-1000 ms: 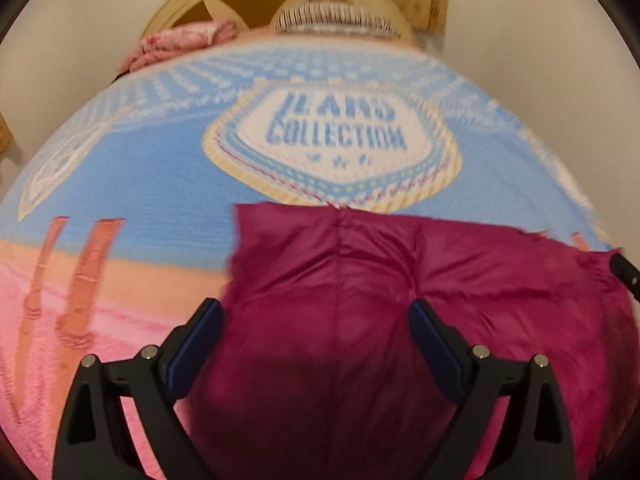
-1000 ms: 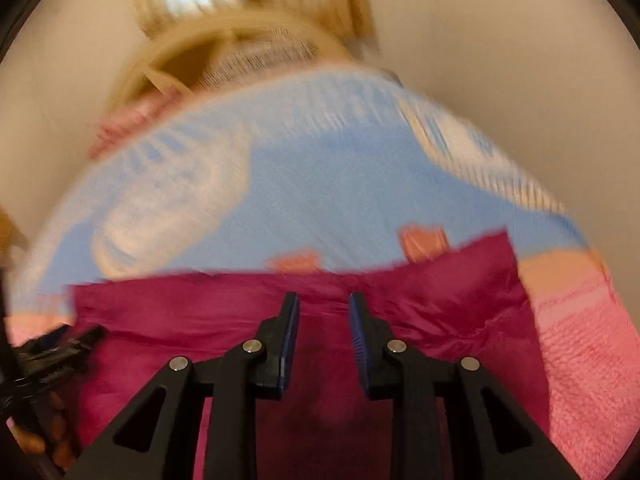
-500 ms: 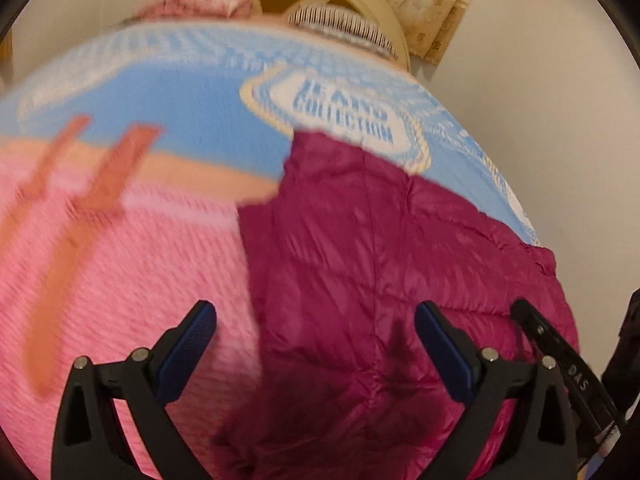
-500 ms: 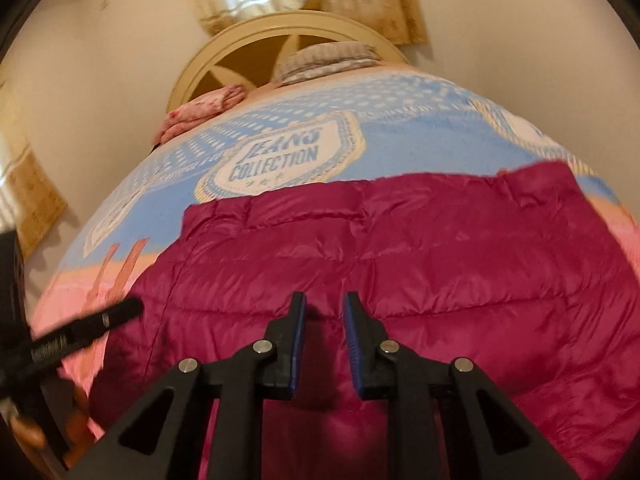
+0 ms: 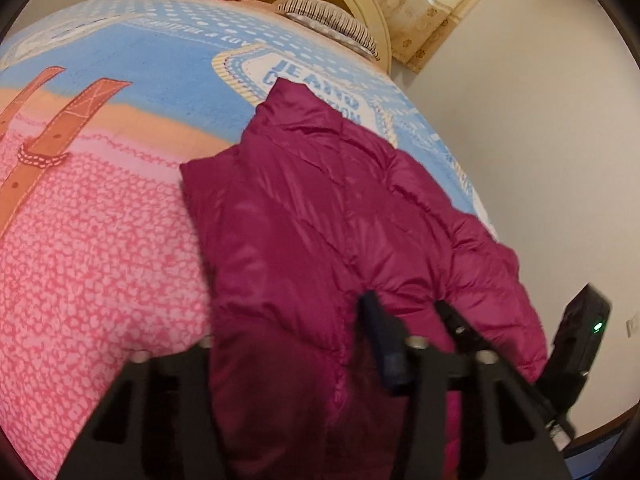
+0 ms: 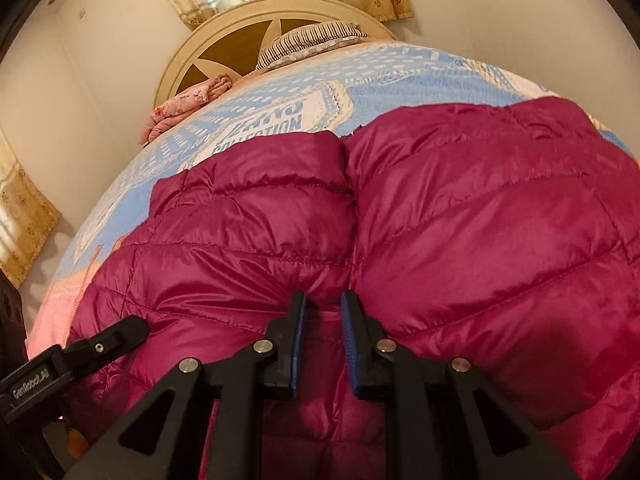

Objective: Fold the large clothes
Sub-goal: 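Grasp the folded jacket edge with both grippers and lift it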

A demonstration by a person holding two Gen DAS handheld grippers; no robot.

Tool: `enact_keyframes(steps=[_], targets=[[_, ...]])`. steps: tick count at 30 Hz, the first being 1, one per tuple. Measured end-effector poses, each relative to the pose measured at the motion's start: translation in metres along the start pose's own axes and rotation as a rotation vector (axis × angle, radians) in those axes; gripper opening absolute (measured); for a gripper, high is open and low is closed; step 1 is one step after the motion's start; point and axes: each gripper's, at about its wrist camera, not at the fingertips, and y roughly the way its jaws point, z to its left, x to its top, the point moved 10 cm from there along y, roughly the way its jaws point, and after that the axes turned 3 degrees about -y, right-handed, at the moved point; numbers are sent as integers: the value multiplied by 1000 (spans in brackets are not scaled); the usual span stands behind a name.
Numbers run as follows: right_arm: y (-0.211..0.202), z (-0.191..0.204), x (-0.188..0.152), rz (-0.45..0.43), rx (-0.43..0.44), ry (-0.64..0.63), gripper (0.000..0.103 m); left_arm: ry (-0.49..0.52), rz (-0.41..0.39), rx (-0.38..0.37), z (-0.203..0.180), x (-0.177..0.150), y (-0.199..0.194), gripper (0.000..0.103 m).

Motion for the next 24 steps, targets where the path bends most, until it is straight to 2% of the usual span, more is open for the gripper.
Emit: enact_keyframes(steps=[2,7,14,21,24], targets=[[0,-2,-1,1,18,17,17,2,-15,-4,-6,3,-7,29],[1,-5,-2,7,40,40,17,59,-51,-19,-37,16,-28,22],[2,-12,-1,51,124,124,16,238,-83,-10,-113,23,-39,22],[0,-16,6,167,281,217,14,364,-101,1,-166,16,-39,22],[-18,-23,15,155,319,220,14,428,-111,18,-187,10,-37,22]])
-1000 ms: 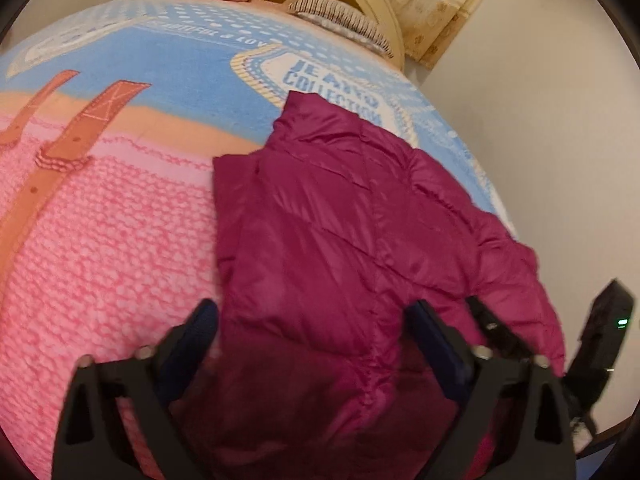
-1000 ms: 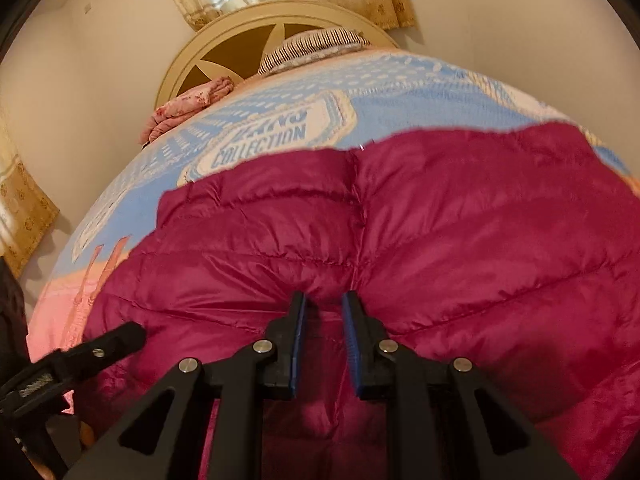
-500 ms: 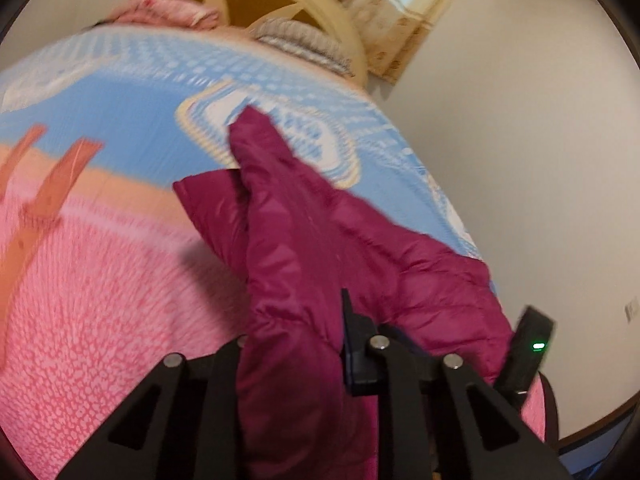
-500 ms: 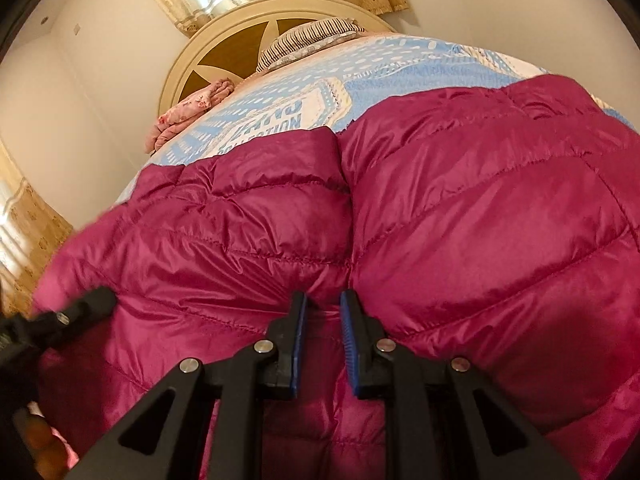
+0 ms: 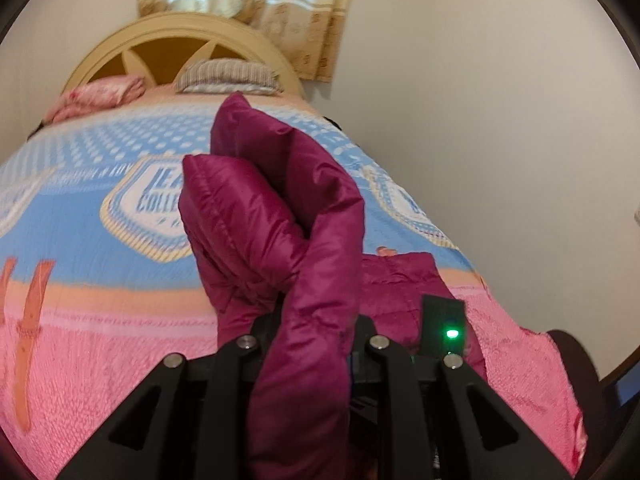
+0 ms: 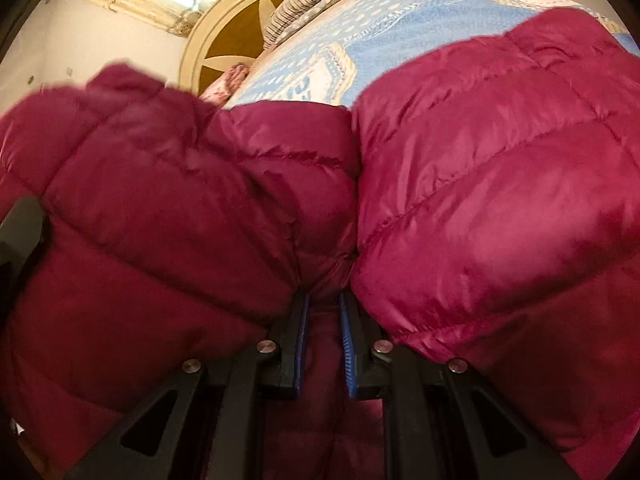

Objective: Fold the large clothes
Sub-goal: 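Grasp the folded jacket edge with both grippers and lift it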

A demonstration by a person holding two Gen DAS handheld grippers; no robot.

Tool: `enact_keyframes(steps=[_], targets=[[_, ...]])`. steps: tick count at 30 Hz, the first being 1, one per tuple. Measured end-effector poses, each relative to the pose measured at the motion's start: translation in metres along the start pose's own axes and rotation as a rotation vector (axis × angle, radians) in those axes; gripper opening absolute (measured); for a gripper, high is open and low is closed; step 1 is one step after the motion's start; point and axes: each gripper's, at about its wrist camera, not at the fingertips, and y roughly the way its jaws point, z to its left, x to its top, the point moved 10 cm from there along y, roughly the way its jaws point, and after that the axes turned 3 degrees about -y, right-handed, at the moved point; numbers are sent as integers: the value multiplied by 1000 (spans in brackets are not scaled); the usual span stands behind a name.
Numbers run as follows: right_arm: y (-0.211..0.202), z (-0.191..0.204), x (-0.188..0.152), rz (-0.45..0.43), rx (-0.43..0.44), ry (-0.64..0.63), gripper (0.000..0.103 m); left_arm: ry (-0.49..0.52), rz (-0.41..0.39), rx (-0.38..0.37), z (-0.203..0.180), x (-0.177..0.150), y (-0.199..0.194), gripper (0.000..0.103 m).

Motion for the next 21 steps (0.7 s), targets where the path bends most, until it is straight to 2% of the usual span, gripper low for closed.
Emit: enact_keyframes(steps=[4,9,15,18,21], targets=[[-52,-15,15,-100,-17,-2,17,72,18,15,-28,-5,8,22],[-121,-69,23,-217,-78,51,17,179,58,11,-69,-22,31,22],[-178,-124,11,-296,-158,103,17,263,160,27,-110,-64,76,22],[-194,-142,5,-310,-193,116,17,304,173,72,-120,-77,93,22],[-201,-158,11,-309,-192,147,17,330,176,93,-127,-85,99,22]])
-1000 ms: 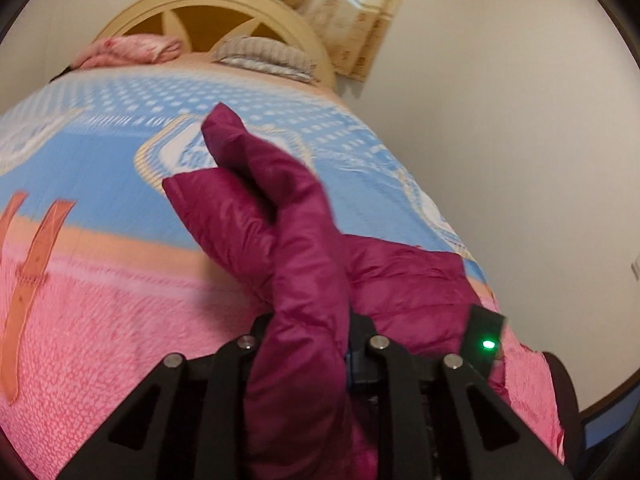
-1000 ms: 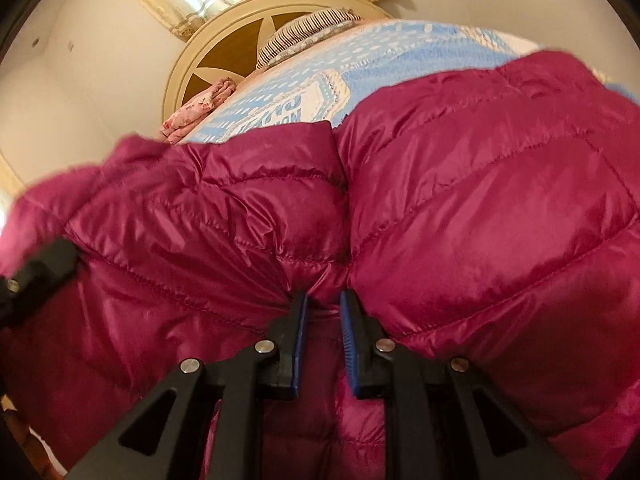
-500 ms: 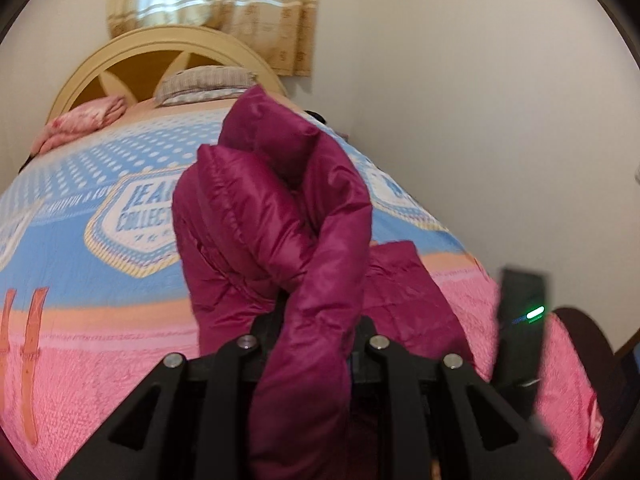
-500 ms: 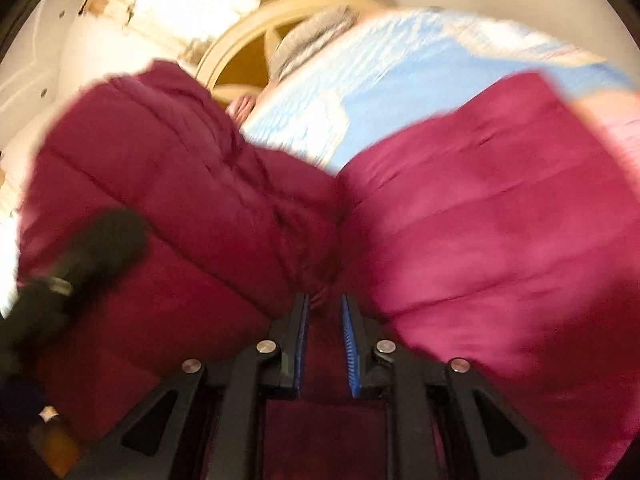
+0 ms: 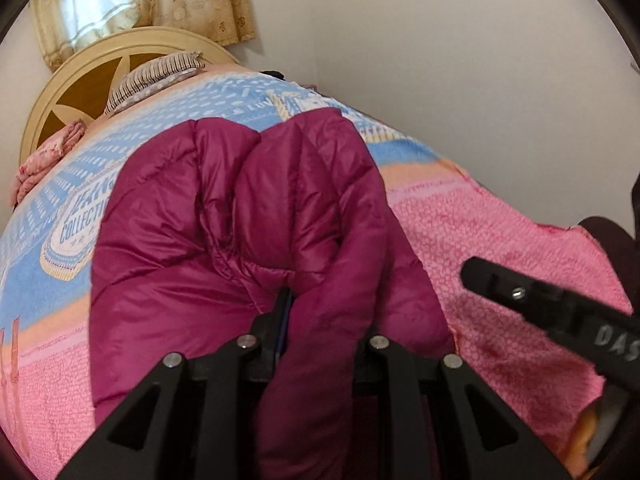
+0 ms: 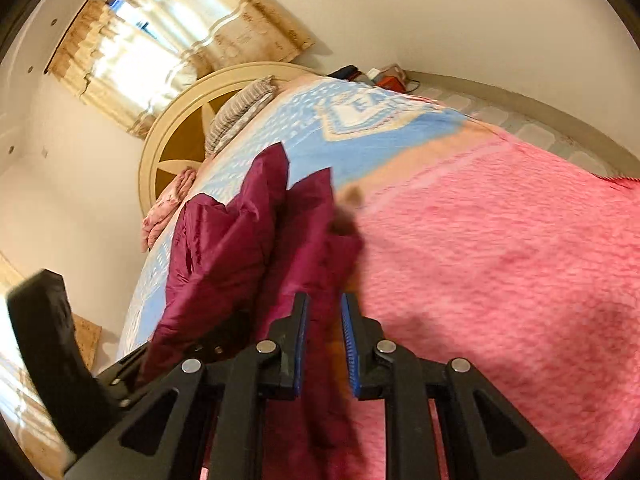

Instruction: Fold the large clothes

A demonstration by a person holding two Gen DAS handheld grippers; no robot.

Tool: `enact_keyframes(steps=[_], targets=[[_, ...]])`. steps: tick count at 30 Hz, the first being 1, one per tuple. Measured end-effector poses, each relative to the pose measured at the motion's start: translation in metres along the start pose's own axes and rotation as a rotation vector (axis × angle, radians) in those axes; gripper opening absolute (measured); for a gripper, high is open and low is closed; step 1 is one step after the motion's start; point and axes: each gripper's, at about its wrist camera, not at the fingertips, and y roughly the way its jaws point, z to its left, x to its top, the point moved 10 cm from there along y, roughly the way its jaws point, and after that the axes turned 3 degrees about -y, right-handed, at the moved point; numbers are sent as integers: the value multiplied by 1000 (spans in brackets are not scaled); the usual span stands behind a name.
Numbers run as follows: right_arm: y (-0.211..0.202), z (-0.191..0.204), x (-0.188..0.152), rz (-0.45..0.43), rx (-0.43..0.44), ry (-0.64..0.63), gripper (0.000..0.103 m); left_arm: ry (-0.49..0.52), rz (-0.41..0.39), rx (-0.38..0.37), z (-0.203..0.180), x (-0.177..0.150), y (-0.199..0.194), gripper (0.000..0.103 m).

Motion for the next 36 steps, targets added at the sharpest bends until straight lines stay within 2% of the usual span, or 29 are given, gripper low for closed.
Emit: enact_keyframes(steps=[4,7,9,11,13,15,17,18,19,21,25,27,29,32,34,35,36], targets=[[-1,-14,6,-12,13,48,17,19,-12,31,-6,-9,3,22],[-3,-16,13,-22,20,49,18,92,-59,79,-19,-17,0,20],[-5,-14,15,-25,42,56,23,128,-79,88,-25,-21,-3,22],[-10,-4,19,-27,77,63,30,126,-90,46,-23,-18,-8,30],[-8,12,28,-25,139,28,30,129,-88,12,-23,-17,-13,39],[7,31,32,27,191,-21,30,135,-76,-24,-24,-18,-18,46],[25,41,27,101,218,-50,30,145,-62,-65,-24,-23,-31,58],[40,44,21,151,206,-70,30,149,-57,-86,-25,-25,-35,62],[50,42,17,170,181,-84,30,156,-53,-117,-27,-29,-42,71],[64,38,11,193,145,-109,30,193,-67,-135,-24,-38,-62,73],[75,32,5,197,125,-126,30,238,-111,-253,-8,-56,-113,75],[81,29,3,205,124,-122,29,184,-137,-287,16,-54,-132,81],[81,29,5,209,123,-117,30,77,-159,-290,49,-42,-139,96],[64,25,16,186,107,-104,30,-135,-192,-256,117,-19,-132,97],[33,27,38,83,119,-95,32,-243,-194,-248,149,-14,-121,97],[15,32,49,28,141,-98,44,-290,-192,-214,167,-10,-109,97],[1,38,57,-13,157,-103,68,-305,-188,-179,177,-11,-100,97]])
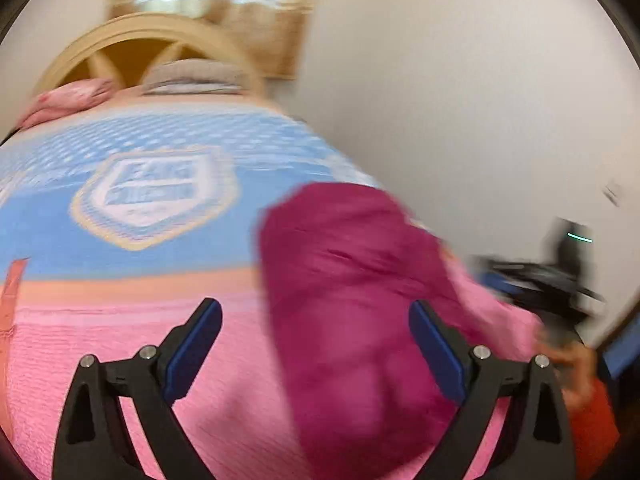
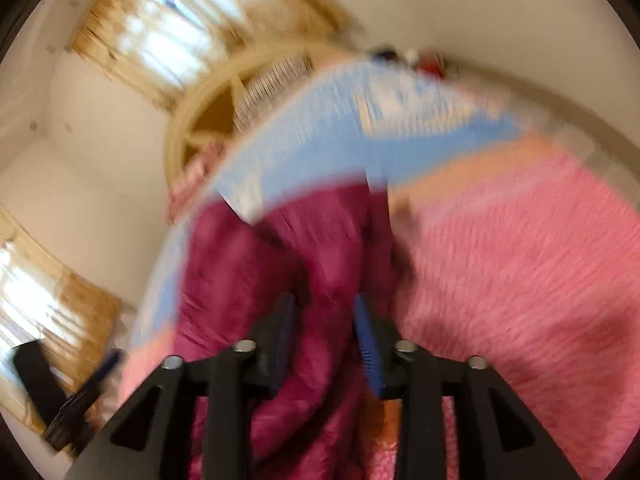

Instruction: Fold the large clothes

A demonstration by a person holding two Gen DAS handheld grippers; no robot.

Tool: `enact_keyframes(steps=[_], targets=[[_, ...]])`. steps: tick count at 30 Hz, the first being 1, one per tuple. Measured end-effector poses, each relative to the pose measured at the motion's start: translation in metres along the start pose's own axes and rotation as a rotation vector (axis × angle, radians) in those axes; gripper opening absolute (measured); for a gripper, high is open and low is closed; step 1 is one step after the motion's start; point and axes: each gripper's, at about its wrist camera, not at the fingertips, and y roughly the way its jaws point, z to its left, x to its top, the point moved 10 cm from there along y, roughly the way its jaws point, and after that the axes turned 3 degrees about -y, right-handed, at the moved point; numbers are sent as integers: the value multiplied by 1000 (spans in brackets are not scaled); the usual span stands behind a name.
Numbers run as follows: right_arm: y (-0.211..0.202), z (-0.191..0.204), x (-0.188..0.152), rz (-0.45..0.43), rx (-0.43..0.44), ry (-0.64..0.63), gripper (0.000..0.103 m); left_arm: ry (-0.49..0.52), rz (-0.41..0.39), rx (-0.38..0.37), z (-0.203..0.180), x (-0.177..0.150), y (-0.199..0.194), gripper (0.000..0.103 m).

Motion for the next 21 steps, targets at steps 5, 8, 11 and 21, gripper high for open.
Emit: enact_keyframes(steps=[5,8,11,21], targets=[[12,41,5,17,51,-102,90,-9,65,111,22,-14,63,97],[58,42,-12,118,-60,-160,84,-51,81,88,15,-21,77,97],[88,46,-35,223,-55,-214,29,-58,60,68,11,-16,69,97],[40,11,-13,62,-65,-161,11,36,29,65,-35,16,90,97]])
